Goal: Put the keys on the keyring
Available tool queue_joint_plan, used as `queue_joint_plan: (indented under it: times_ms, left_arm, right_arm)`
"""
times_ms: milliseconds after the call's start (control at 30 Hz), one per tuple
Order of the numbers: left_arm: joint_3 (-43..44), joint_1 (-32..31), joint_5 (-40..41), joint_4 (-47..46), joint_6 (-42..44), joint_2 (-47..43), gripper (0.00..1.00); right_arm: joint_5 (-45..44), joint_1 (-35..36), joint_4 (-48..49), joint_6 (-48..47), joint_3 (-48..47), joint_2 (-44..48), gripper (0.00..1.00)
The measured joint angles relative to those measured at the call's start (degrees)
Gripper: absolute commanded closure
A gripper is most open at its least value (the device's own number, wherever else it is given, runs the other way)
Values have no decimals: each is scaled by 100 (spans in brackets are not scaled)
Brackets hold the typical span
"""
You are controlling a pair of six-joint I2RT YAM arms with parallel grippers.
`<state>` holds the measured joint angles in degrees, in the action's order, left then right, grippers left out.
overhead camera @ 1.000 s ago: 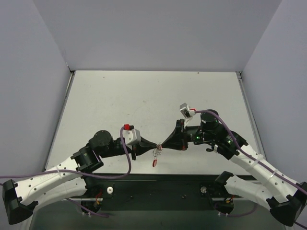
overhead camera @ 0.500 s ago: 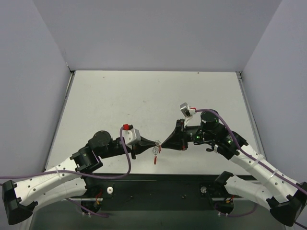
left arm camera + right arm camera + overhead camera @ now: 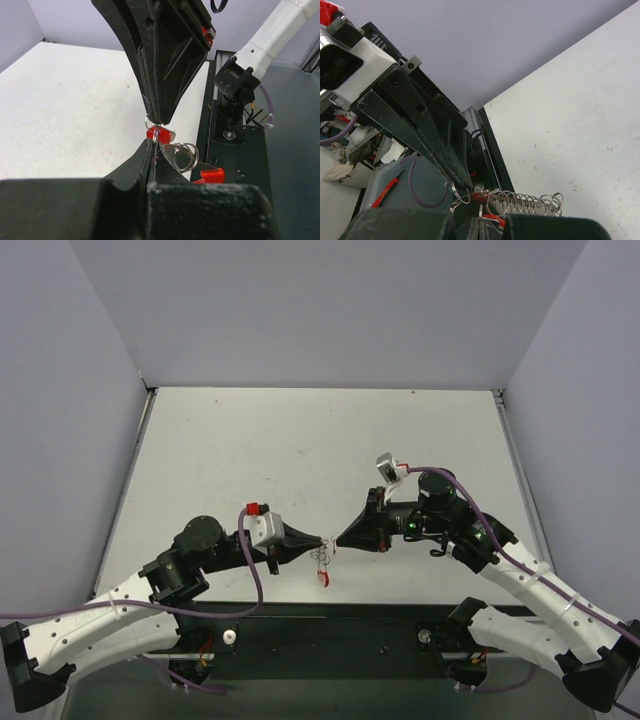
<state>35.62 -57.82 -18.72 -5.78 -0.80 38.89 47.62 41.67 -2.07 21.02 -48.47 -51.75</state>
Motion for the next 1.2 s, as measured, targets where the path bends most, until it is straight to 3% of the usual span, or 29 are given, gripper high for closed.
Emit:
queue_joint_plan:
  times_ms: [1200]
  left_arm:
    - [0,-380,721,-28,153,358,100]
  right_arm:
    - [-299,114,-367,177,-205,-57,100]
